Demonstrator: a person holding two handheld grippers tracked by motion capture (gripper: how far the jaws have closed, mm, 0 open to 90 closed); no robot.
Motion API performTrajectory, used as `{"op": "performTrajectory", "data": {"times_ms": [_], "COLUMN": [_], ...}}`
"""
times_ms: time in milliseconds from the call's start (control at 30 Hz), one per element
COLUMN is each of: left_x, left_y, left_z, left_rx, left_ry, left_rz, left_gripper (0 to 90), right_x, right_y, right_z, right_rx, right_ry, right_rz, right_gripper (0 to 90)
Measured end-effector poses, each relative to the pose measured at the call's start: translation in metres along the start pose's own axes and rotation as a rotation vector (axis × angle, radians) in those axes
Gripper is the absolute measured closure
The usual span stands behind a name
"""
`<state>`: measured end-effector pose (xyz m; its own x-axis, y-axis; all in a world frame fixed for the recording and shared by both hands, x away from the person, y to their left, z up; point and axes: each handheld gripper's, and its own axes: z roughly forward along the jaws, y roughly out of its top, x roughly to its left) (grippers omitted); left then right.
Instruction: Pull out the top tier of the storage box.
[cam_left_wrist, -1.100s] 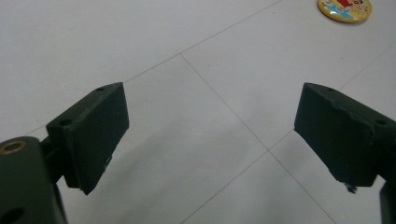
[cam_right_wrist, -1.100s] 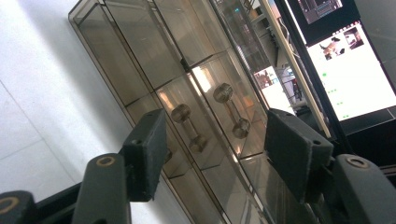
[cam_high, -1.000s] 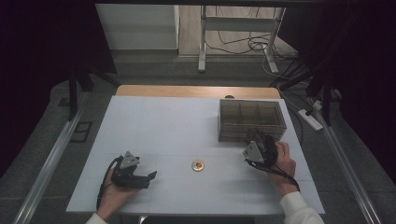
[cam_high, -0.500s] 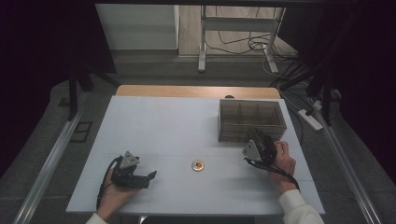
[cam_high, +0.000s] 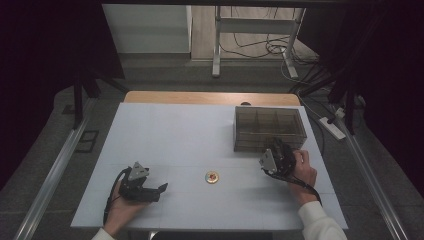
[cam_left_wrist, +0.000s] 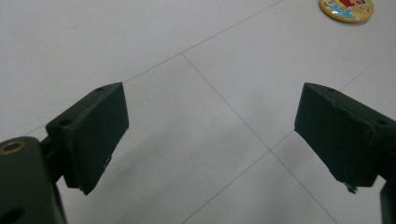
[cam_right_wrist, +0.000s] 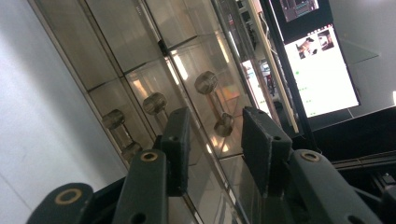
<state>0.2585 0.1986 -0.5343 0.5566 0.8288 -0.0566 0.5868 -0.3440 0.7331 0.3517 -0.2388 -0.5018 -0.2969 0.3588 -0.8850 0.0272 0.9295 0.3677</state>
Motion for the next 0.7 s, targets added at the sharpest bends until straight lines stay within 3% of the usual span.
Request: {"op": "performTrajectory", "data": {"times_ms": [700], "left_x": [0.0003], "left_y": [-0.0002], "left_z": [-0.0004], "left_rx": [-0.003], "left_ry": [-0.001], "left_rz": [-0.001], "left_gripper": [9.7], "right_x": [0.0036], "right_y": [0.0018], "right_z": [0.005], "right_rx": [0.016], "right_ry": [-0.055], "right_rz": [-0.073], "right_gripper": [77.8]}}
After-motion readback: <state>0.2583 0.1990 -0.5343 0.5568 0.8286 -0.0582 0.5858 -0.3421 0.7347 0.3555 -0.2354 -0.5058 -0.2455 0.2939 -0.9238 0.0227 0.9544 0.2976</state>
